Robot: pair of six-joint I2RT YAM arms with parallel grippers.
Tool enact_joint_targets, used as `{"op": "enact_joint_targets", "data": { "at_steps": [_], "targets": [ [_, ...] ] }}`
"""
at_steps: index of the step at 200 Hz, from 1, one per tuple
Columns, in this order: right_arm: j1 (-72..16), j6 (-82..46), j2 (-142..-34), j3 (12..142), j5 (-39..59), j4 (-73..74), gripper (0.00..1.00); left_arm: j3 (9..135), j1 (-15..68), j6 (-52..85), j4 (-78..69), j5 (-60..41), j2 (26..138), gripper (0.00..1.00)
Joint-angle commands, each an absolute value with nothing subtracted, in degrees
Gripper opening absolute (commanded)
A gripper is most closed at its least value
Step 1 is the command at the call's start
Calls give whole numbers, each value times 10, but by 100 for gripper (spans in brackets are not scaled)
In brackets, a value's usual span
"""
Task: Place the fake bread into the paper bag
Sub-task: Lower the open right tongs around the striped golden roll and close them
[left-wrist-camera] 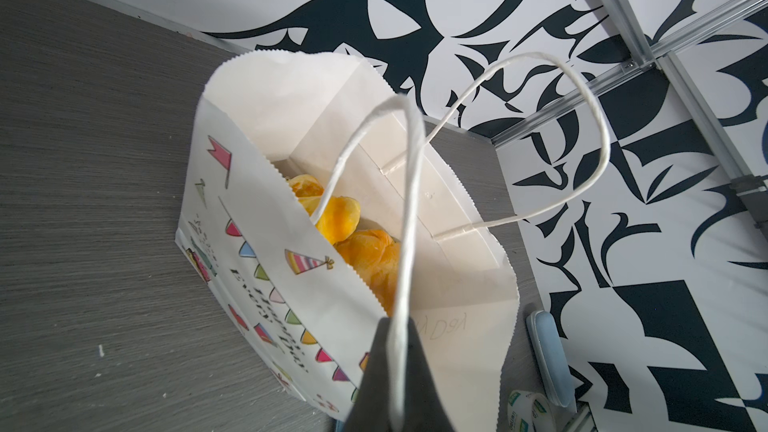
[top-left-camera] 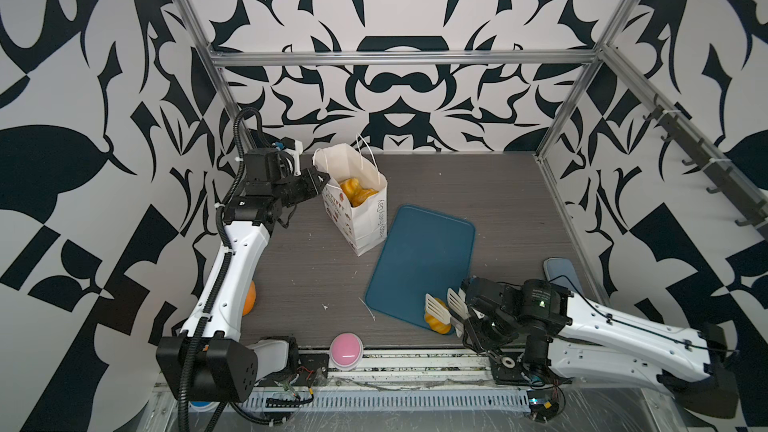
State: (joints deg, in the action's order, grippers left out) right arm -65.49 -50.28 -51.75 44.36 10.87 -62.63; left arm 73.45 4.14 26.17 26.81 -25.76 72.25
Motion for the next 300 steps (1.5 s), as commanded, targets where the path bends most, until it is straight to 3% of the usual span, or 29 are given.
{"op": "enact_joint_targets", "data": {
  "at_steps": [1, 124, 189, 300],
  "targets": [
    [-663, -510, -515, 445, 115, -614, 49, 726, 40, 265, 266, -262, 724, 0],
    [-679, -503, -547, 448, 109, -605, 49, 726, 40, 265, 266, -262, 724, 0],
    [-680, -499, -552, 460, 91, -599, 37, 724, 40, 265, 265, -261, 726, 0],
    [-678, -493, -561, 520, 13, -548, 35, 724, 40, 267, 264, -265, 726, 0]
  ]
}}
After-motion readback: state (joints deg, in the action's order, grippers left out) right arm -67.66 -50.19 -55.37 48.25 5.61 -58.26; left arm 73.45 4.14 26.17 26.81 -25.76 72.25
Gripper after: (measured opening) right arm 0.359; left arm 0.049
